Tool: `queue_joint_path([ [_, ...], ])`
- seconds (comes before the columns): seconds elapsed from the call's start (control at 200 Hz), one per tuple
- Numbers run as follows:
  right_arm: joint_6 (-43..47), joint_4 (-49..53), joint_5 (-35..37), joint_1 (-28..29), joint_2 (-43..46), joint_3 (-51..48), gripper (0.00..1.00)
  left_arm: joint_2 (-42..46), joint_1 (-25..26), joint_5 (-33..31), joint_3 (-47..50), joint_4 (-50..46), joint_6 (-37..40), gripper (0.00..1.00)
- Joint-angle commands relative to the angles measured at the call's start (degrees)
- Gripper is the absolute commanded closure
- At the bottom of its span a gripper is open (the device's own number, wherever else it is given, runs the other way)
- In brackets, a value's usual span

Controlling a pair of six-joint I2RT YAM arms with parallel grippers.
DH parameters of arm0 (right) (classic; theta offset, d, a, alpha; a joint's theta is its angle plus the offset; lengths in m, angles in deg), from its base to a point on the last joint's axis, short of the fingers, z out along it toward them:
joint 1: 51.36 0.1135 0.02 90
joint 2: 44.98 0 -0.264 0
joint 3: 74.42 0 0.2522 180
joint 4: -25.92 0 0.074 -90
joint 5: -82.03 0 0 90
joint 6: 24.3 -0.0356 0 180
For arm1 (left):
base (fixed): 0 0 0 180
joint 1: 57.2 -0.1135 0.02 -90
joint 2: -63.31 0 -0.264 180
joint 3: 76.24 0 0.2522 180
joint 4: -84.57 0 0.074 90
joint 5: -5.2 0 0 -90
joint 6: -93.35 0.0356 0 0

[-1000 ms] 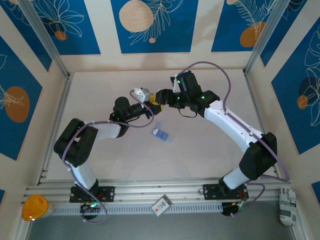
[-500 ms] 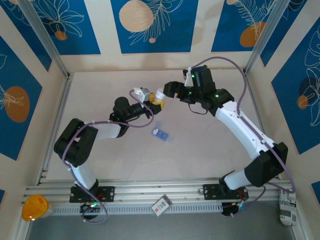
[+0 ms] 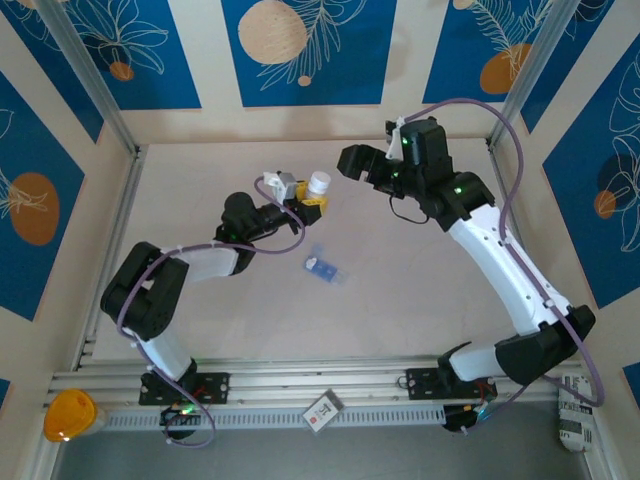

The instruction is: Sort the pills into containers

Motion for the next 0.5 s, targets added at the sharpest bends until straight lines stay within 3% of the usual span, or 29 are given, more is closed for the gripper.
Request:
queue_joint_path([
  [0.0,-3.04,1.41,2.76,0.12,1.94,2.12,0.13,2.83,-0.06,-1.2,0.5,-0.52,1.27,1.0],
  [0.495,-10.23,0.57,-3.95,0.55,-0.91,7.55,0.12,5.28,-0.08,-4.29,2.81,-2.97,3.31,1.0],
])
